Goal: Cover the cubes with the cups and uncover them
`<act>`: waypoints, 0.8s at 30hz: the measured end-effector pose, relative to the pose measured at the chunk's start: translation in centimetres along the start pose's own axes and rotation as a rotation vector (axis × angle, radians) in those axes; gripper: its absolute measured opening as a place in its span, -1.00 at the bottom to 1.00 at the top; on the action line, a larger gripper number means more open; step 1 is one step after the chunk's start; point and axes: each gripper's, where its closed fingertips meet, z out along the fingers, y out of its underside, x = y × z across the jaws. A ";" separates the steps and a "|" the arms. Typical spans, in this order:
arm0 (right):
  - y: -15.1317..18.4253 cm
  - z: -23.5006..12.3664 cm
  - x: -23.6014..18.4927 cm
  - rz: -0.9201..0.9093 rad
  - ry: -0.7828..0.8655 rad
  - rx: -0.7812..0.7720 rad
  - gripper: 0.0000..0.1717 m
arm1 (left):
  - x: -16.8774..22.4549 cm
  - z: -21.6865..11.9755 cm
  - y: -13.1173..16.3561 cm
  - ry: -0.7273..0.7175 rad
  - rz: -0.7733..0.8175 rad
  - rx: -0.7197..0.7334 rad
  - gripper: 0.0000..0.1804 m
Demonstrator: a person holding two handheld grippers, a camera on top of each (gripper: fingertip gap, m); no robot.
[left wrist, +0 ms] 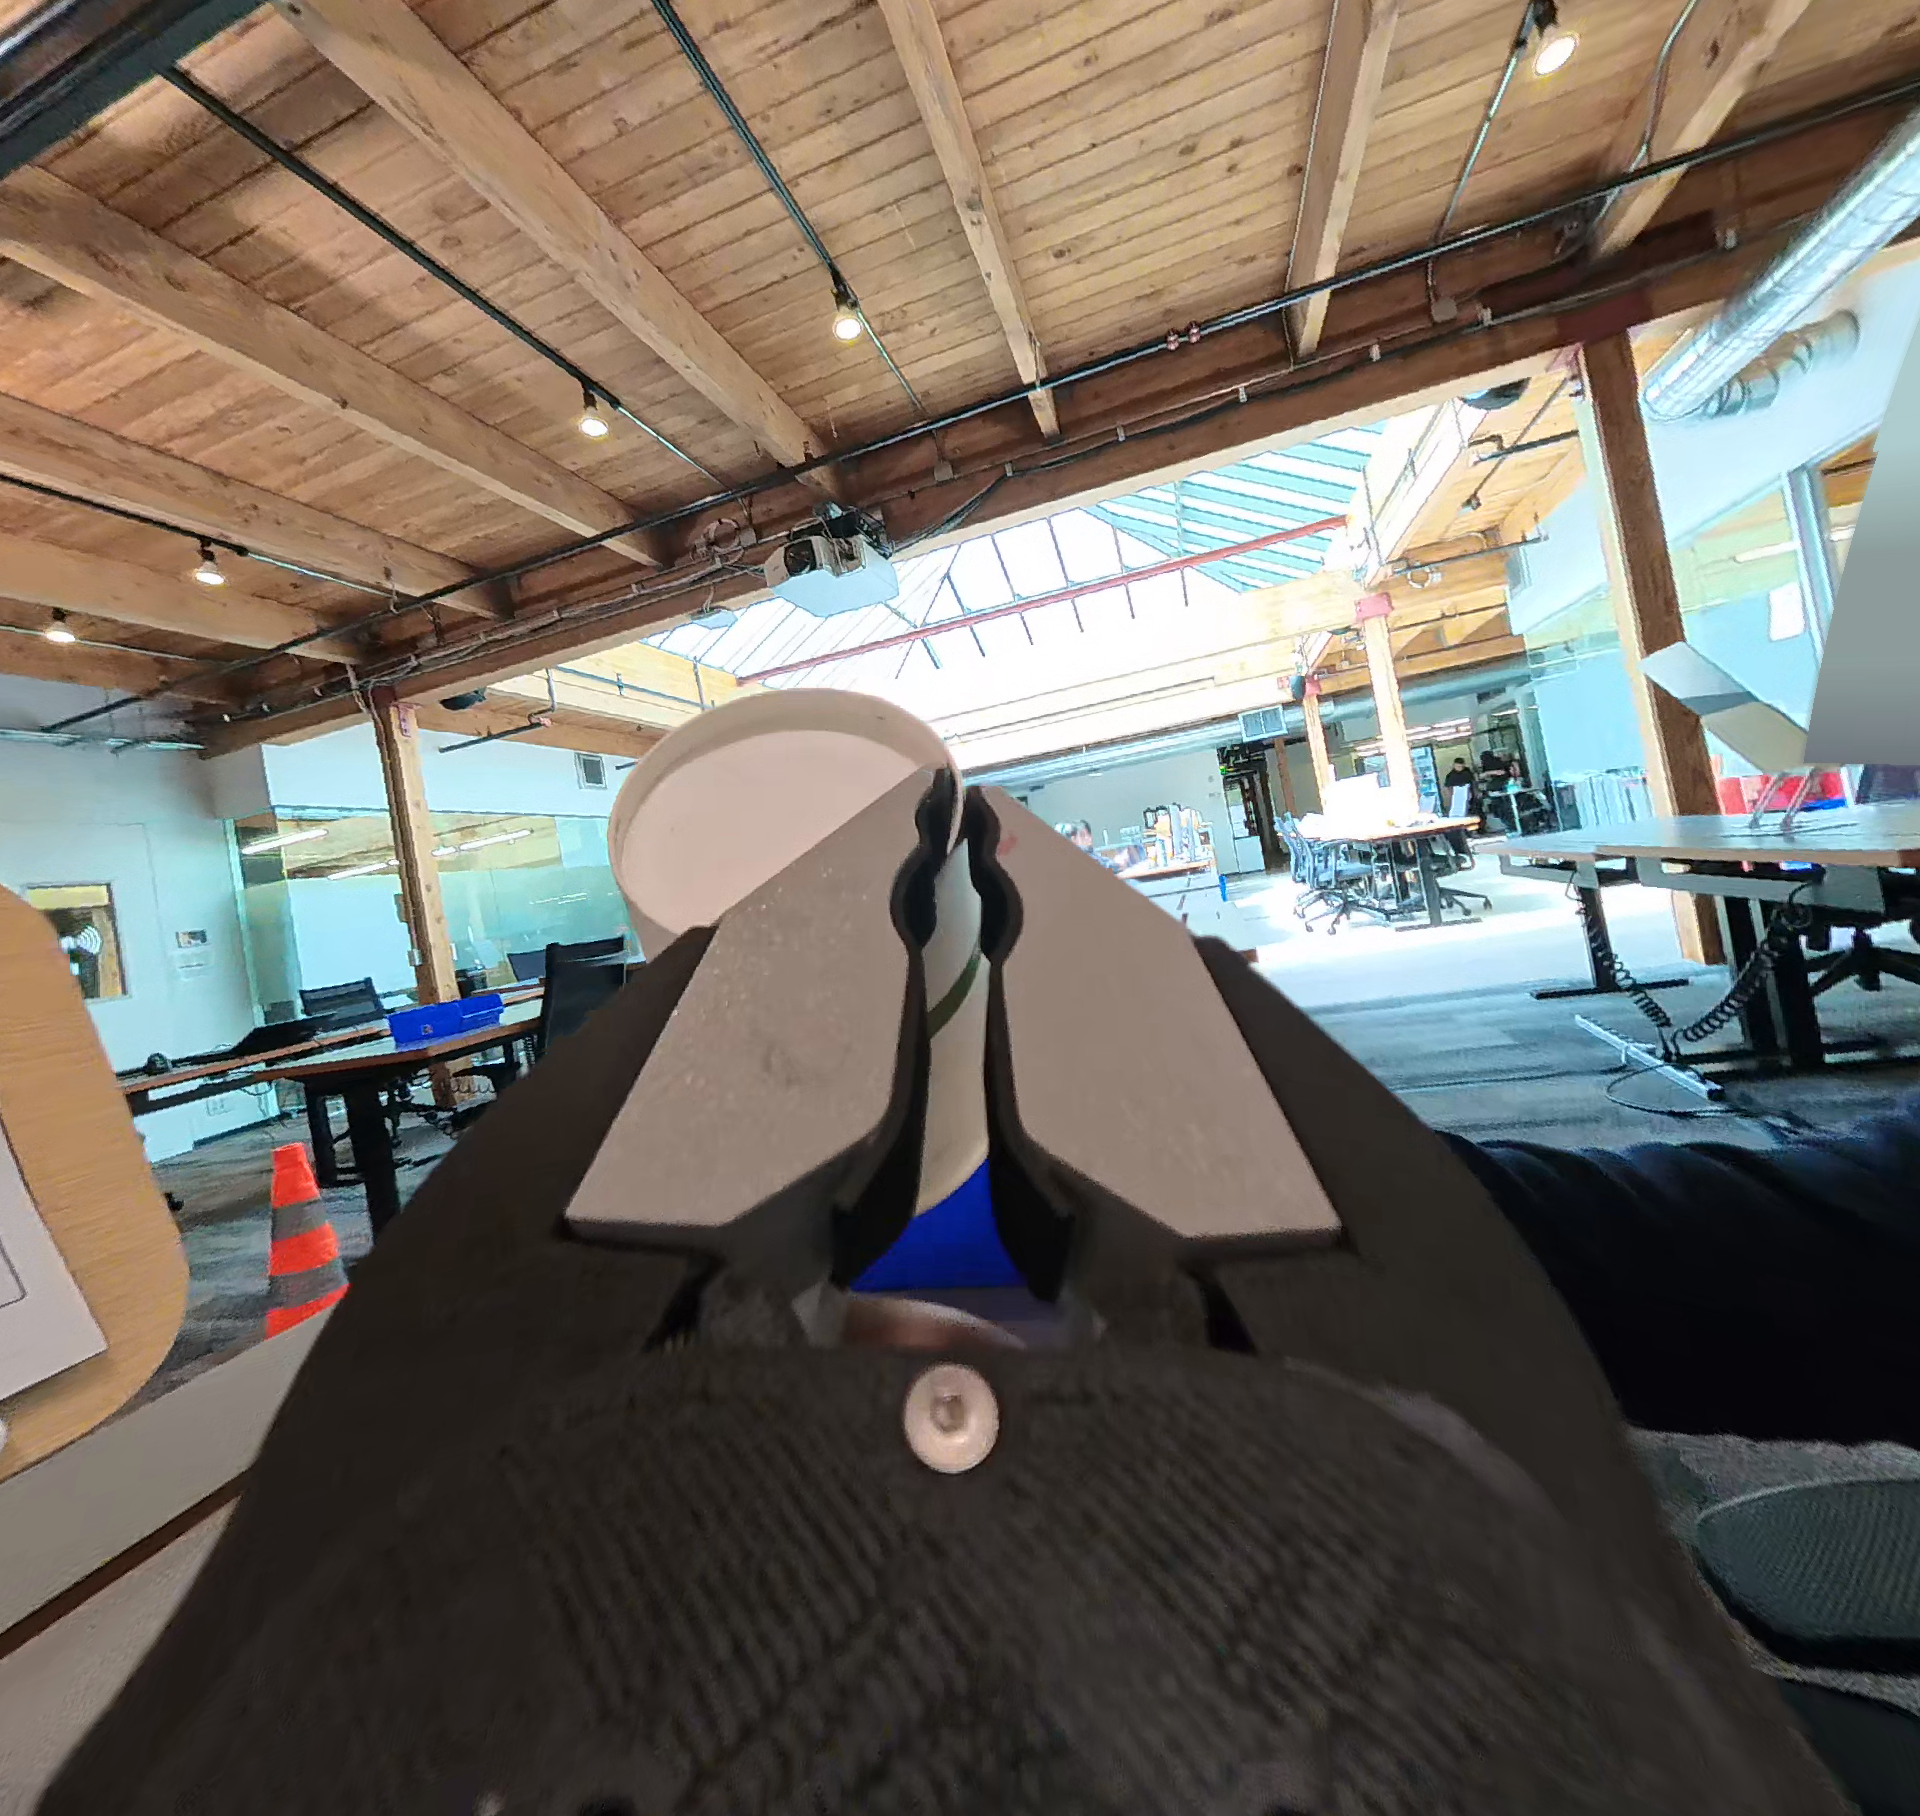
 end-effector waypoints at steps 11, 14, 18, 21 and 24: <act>1.0 0.5 -1.1 -0.046 -0.054 -0.077 -0.98 | -1.1 0.3 2.1 -0.081 0.036 -0.105 -0.97; 0.0 0.1 -1.4 -0.138 -0.031 -0.061 -1.00 | -1.4 0.3 3.1 -0.086 0.024 -0.137 -0.95; -1.2 -1.1 -0.3 -0.251 0.087 -0.038 -1.00 | -3.2 -0.3 4.3 -0.153 0.033 -0.173 -1.00; -2.5 -2.0 -1.0 -0.283 0.143 -0.059 -1.00 | -6.5 -1.1 5.4 -0.334 0.030 -0.264 -1.00; -2.8 -1.5 -3.1 -0.421 0.190 -0.264 -1.00 | -8.7 -2.0 7.3 -0.454 0.051 -0.400 -1.00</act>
